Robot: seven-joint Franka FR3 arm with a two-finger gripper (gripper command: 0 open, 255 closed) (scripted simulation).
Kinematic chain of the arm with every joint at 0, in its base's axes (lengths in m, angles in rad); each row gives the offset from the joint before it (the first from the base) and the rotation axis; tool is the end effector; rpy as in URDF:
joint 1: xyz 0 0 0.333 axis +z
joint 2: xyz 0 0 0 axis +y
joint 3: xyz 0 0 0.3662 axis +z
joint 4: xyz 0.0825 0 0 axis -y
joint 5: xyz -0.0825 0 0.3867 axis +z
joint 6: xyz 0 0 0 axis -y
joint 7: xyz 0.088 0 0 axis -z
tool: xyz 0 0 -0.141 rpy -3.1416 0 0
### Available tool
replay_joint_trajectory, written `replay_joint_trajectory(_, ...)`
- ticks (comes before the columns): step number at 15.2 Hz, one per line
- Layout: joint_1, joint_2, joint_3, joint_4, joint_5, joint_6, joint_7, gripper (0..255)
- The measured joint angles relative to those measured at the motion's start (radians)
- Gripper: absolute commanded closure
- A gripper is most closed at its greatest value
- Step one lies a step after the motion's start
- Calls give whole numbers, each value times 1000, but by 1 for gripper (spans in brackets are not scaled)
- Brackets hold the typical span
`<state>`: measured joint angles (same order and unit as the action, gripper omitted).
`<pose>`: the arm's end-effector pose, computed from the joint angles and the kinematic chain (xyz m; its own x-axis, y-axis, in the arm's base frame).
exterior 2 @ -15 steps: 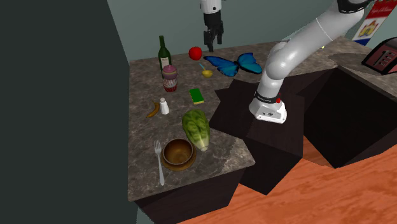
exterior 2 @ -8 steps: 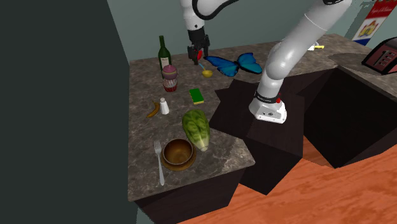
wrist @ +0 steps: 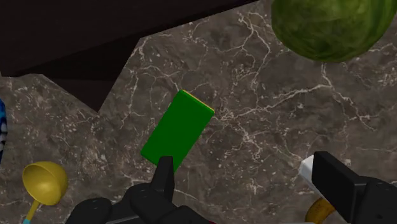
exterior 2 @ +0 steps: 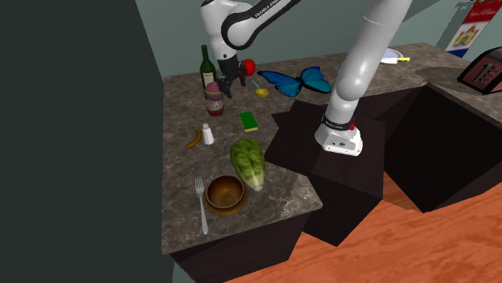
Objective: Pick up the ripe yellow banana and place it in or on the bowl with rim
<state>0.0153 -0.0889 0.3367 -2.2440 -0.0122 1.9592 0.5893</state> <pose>0.4476 0.1647 0.4028 0.9597 -0.2413 -0.1440 -0.2209 -0.9646 0.1437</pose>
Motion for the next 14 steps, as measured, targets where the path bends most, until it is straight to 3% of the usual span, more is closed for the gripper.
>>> replay_joint_trajectory(7, 34, 305, 15, 200, -127, 68, 185, 0)
replay_joint_trajectory(14, 113, 609, -25, 479, -234, 60, 323, 0)
